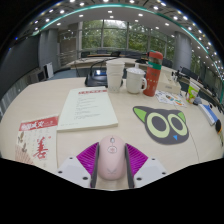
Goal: Arrange mouse
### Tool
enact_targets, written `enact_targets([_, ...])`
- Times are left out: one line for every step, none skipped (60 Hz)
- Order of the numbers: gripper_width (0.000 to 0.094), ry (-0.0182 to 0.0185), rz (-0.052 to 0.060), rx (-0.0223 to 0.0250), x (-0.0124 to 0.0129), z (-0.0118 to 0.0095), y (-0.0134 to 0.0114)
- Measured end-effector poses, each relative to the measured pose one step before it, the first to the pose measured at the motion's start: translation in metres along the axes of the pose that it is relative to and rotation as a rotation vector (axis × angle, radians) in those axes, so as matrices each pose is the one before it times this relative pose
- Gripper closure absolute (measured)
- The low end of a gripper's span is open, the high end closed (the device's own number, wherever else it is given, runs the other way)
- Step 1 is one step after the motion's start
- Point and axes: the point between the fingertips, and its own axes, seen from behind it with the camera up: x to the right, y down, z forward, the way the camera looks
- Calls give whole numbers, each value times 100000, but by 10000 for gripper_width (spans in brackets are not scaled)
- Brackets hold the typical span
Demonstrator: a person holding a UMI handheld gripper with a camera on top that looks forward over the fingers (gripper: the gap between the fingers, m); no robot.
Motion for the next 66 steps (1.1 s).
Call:
enact_targets([528, 59, -108, -336, -25, -10, -4])
enact_targets([546, -97, -278, -119, -68, 50, -41])
enact_targets([554, 5, -324, -230, 0, -24, 2])
enact_targets([568, -108, -136, -371, -23, -22, 37])
enact_targets([586, -132, -34, -158, -17, 8, -71])
enact_targets([598, -102, 43, -250, -7, 20, -29])
enact_targets([607, -168, -14, -267, -18, 36, -12])
enact_targets([610, -331, -21, -72, -48, 16, -50])
enact_targets([611, -377, -6, -152, -75, 14, -45])
enact_targets([615, -544, 27, -173, -51, -103, 29])
enact_targets([616, -477, 173, -32, -28, -34, -62])
enact_targets([616, -366, 452, 107, -5, -88, -92])
enact_targets([617, -361, 434, 329, 10, -118, -159])
enact_targets([617, -456, 293, 399, -13, -135, -187])
enact_targets([617, -272, 184, 315, 47, -168, -221])
enact_targets([617, 70, 337, 631, 162, -252, -327])
enact_targets([617, 294, 435, 800, 76, -215, -499])
enact_targets([617, -316, 392, 930, 136, -339, -510])
enact_targets([617, -280, 479, 909, 153, -317, -580])
enact_targets([617, -4, 763, 1176, 232, -338, -683])
enact_targets([617, 249, 893, 1554, 338, -352, -807])
enact_targets([617, 158, 805, 1629, 308, -330, -846])
enact_targets([617, -31, 587, 1415, 305, -302, -826])
enact_targets([617, -33, 482, 1295, 350, -279, -823])
enact_targets([617, 457, 516, 1566, 472, -309, -871])
enact_targets([617, 730, 453, 1567, 577, -307, -983])
enact_targets([617, 398, 165, 1450, 548, -92, -832])
enact_targets([618, 269, -21, 1372, 540, -138, -822])
enact_targets([618, 280, 58, 1197, 592, -111, -757])
enact_targets([618, 503, 307, 1299, 672, -43, -788])
enact_targets([617, 621, 485, 1537, 650, -111, -775])
enact_targets([617, 440, 309, 1170, 676, 36, -713])
enact_targets([618, 347, 101, 852, 694, 107, -612])
enact_targets([617, 455, -35, 660, 723, 153, -491])
enact_targets([618, 624, -72, 675, 752, 175, -445])
enact_targets([618, 712, -85, 722, 761, 289, -340])
enact_targets([618, 490, -59, 40, 799, 334, -422])
enact_targets([619, 478, -158, 89, 757, 340, -161])
enact_targets([618, 471, -113, -144, 690, 367, -24])
enact_targets([618, 527, -72, -336, 695, 365, 63])
enact_targets([618, 483, -24, -422, 689, 404, 117])
enact_targets([618, 407, -38, -138, 606, 345, 273])
enact_targets([619, 79, 21, -305, 507, 456, 436])
enact_targets([618, 66, 222, -800, 575, 670, 134])
enact_targets([618, 292, 148, -732, 554, 565, 335])
enact_targets([618, 400, -22, -963, 548, 571, 473])
enact_targets([618, 312, -218, -1209, 501, 597, 569])
enact_targets([618, 236, -283, -1244, 410, 558, 616])
enact_targets([619, 365, -308, -940, 349, 430, 733])
enact_targets([618, 384, -211, -1025, 405, 565, 546])
enact_targets([619, 345, -86, -891, 264, 617, 669])
enact_targets([618, 201, -16, -1203, 321, 477, 525])
enact_targets([618, 14, 164, -999, 299, 312, 479])
enact_targets([618, 121, 110, -881, 251, 403, 417])
enact_targets([616, 109, 180, -707, 210, 402, 361])
enact_targets([614, 7, 232, -595, 179, 334, 381])
enact_targets([610, -193, 404, -455, 106, 328, 277])
enact_targets([594, -395, 417, -446, 30, 306, 302])
enact_targets([572, -690, 345, -638, 3, 281, 357])
enact_targets([550, -765, 254, -710, -13, 294, 331])
enact_targets([538, -810, 236, -728, -20, 238, 302])
enact_targets([518, -418, 95, -1067, 4, 369, 356])
enact_targets([506, -430, 292, -766, -76, 253, 433])
enact_targets([495, -540, 211, -1098, 0, 202, 341])
enact_targets([485, -551, 154, -979, -22, 156, 298])
enact_targets([475, -462, 180, -693, -8, 124, 246])
